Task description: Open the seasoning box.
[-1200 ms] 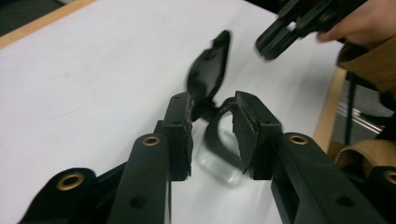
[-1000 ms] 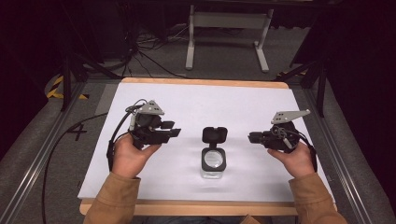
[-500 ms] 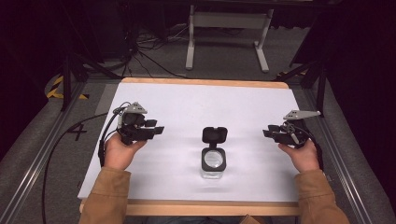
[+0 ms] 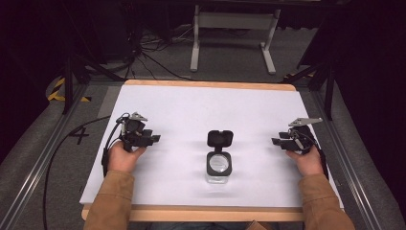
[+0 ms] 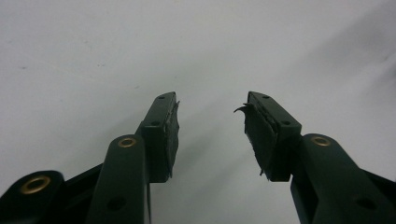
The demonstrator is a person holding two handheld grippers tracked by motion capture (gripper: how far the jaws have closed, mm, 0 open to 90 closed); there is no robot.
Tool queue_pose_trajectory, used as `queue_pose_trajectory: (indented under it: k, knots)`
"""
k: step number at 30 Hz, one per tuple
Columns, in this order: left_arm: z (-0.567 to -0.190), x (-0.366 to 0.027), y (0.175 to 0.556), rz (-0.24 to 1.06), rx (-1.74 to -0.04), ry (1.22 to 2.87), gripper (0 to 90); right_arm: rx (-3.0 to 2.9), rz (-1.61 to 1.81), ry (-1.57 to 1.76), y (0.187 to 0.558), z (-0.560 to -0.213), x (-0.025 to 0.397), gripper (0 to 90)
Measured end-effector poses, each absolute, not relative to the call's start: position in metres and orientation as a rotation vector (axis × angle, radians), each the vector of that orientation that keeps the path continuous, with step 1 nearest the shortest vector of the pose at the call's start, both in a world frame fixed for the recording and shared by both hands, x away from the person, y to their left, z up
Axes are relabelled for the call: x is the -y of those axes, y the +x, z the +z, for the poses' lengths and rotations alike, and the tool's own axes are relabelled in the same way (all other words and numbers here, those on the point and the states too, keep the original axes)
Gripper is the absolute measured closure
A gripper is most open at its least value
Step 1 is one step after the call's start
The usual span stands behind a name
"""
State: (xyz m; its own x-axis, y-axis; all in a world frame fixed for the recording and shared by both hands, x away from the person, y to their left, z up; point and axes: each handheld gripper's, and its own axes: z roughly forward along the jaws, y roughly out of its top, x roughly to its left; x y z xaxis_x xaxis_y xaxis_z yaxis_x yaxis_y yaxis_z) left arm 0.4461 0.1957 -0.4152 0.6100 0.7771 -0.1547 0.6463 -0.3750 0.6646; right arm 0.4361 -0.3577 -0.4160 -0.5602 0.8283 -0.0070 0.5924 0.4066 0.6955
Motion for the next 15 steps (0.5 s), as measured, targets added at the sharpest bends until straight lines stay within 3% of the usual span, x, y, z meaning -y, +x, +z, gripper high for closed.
queue_pose_trajectory:
  k: [15]
  knots:
    - [-0.428, -0.188, 0.446, 0.222, -1.035, 2.175, 52.5, -2.272, 0.966, 1.342, 0.441, -0.432, 0.37, 50.7]
